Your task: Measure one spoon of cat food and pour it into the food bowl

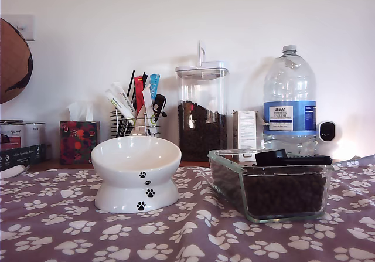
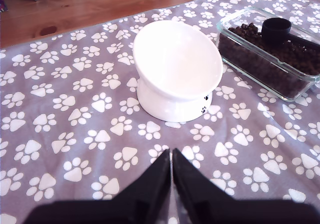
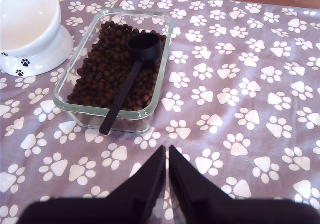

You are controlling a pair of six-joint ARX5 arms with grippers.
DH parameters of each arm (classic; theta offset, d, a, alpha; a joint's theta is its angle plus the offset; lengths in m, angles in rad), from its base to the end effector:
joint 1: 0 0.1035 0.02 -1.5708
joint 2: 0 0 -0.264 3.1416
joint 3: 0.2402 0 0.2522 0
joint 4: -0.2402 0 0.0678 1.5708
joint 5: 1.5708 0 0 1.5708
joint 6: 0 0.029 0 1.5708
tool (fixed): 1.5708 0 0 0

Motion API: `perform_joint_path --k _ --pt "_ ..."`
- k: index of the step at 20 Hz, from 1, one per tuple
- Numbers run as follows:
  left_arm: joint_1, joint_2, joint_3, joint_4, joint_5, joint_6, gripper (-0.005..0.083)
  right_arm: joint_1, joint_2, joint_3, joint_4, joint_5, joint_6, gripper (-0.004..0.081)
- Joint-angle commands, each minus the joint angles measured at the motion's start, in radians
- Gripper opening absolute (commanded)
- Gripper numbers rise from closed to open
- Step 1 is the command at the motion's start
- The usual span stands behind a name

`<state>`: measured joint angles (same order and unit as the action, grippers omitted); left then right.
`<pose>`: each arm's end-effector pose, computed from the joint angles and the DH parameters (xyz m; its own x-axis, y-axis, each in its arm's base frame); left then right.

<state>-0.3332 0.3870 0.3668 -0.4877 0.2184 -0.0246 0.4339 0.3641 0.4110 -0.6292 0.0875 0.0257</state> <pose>0.0978 -0.0405 0.2114 0.7352 -0.4837 -0.4748 0.4868 0.8643 -0.1268 0.0881 0.0380 0.2158 0.7916 0.2705 -0.5478 -0.3396 0.9402 -0.0266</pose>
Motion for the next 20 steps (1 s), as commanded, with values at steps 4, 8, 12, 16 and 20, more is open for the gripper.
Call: perform_joint_path --k 4,8,12,16,20 --pt "-0.003 -0.002 -0.003 0.026 0.012 -0.002 -0.0019 0.004 0.006 -0.018 0.116 0.000 0.003 -0.0011" --pt "-0.003 -0.002 -0.003 0.040 0.012 -0.002 -0.0019 0.004 0.006 -0.018 0.121 -0.002 0.006 -0.0011" --pt "-0.004 -0.002 -0.003 0.146 0.054 -0.059 -0.0019 0.004 0.006 -0.018 0.178 -0.079 0.163 -0.0011" --pt "-0.004 -0.001 -0.003 0.231 0.085 -0.092 -0.0019 0.004 0.006 -0.018 0.240 -0.080 0.203 -0.0011" --pt "-0.004 -0.001 -0.003 0.285 0.087 -0.091 -0.0019 0.005 0.021 -0.018 0.320 -0.079 0.231 -0.0011"
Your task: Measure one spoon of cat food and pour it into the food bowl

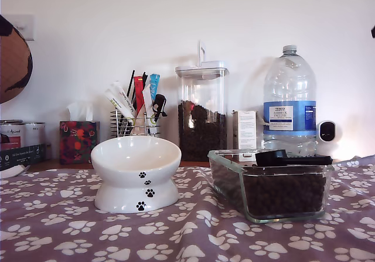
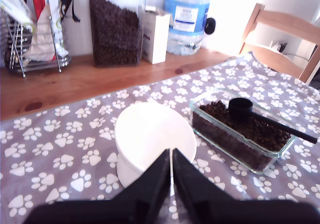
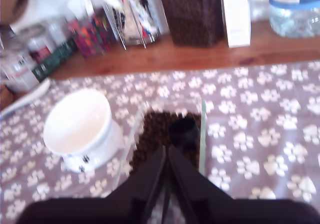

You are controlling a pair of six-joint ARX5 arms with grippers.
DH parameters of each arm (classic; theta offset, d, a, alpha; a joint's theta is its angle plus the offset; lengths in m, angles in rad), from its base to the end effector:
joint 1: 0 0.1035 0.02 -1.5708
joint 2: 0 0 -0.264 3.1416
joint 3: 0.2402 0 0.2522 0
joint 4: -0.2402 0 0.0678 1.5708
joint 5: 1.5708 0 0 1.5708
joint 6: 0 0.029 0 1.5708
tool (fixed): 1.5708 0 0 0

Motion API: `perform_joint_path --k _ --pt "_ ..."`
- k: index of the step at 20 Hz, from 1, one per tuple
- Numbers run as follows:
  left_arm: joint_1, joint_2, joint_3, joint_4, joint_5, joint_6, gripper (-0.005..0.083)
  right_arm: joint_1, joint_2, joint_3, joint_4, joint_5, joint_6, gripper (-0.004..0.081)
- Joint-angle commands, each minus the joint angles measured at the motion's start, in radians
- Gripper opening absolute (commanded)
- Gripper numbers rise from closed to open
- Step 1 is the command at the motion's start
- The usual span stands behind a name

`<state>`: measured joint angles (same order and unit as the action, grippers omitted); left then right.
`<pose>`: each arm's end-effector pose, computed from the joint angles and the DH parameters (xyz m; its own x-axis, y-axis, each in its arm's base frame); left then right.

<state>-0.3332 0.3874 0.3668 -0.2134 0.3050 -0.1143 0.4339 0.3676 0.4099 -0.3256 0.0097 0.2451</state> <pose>0.1054 -0.0457 0.2360 0.7786 -0.5873 -0.2212 0.5592 0.8092 -0.1801 0.0988 0.0455 0.2416 0.8752 0.3948 -0.2795 -0.3381 0.9125 0.2304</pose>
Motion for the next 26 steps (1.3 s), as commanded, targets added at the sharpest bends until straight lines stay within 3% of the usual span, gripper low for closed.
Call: perform_joint_path --k 1,4,8,18,19,22,26 --pt "-0.003 -0.002 -0.003 0.012 0.001 -0.002 -0.0019 0.005 0.032 -0.017 0.032 0.001 0.025 -0.0011" --pt "-0.004 -0.002 -0.003 0.021 0.001 -0.002 -0.0019 0.017 0.104 -0.017 0.117 0.026 0.034 -0.0011" --pt "-0.003 -0.002 -0.003 0.022 0.001 -0.001 -0.0019 0.089 0.179 -0.017 0.280 0.164 0.036 -0.0011" --pt "-0.003 -0.002 -0.003 0.021 0.002 -0.002 -0.0019 0.215 0.499 0.017 0.387 0.290 0.051 -0.0010" --pt "-0.003 -0.002 -0.003 0.021 0.002 -0.002 -0.0019 0.221 0.529 0.024 0.389 0.298 0.045 0.0004" --pt "-0.003 -0.002 -0.003 0.020 0.002 -0.001 -0.0019 0.235 0.626 0.030 0.422 0.300 0.039 0.0168" --pt "-0.003 -0.002 -0.003 0.020 0.002 -0.002 -0.0019 0.261 0.740 0.030 0.526 0.296 -0.019 0.0195"
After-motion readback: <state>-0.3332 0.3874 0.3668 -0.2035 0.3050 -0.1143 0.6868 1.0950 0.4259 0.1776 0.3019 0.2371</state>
